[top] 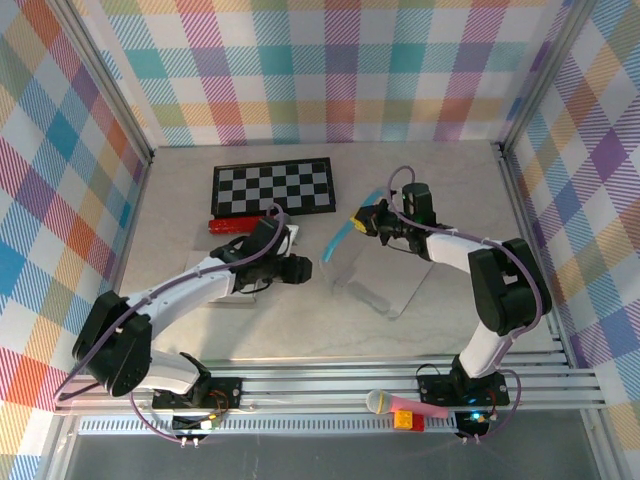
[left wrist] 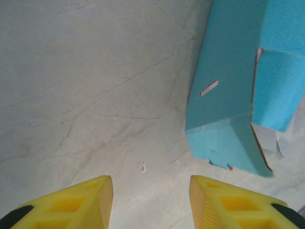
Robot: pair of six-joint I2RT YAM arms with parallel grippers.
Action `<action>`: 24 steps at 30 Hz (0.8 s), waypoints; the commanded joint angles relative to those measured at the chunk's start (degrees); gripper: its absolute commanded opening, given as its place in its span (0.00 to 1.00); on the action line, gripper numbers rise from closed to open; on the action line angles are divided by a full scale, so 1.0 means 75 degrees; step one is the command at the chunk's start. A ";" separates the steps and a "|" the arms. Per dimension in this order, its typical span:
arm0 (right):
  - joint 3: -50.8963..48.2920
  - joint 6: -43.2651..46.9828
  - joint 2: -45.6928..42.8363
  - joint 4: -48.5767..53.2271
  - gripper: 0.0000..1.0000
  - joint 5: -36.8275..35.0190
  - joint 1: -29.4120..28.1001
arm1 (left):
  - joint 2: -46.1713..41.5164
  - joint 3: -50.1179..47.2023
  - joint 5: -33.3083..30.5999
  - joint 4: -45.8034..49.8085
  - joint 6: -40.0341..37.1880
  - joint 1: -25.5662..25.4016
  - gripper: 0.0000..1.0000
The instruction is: Fold the paper box
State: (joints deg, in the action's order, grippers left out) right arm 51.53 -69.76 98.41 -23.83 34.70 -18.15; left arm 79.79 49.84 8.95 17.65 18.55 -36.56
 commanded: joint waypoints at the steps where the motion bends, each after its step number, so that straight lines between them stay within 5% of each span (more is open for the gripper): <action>1: -0.0330 -0.0006 -0.0157 -0.1034 0.00 0.0271 0.0101 | 0.0154 -0.0202 -0.0272 -0.0952 -0.0030 -0.0071 0.46; 9: -0.0730 -0.0530 0.0268 -0.2493 0.00 0.0670 0.0302 | 0.0673 -0.0388 0.0089 -0.2042 -0.0365 -0.0319 0.47; 24: -0.0648 -0.0513 0.0578 -0.2478 0.00 0.1255 0.0504 | 0.1192 -0.0397 -0.0175 -0.3039 -0.0606 -0.0960 0.48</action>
State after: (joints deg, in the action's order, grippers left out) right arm 46.57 -74.54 102.30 -42.35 42.57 -14.68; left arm 87.59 45.93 8.10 -2.35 15.53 -42.44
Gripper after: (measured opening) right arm 0.065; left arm 0.481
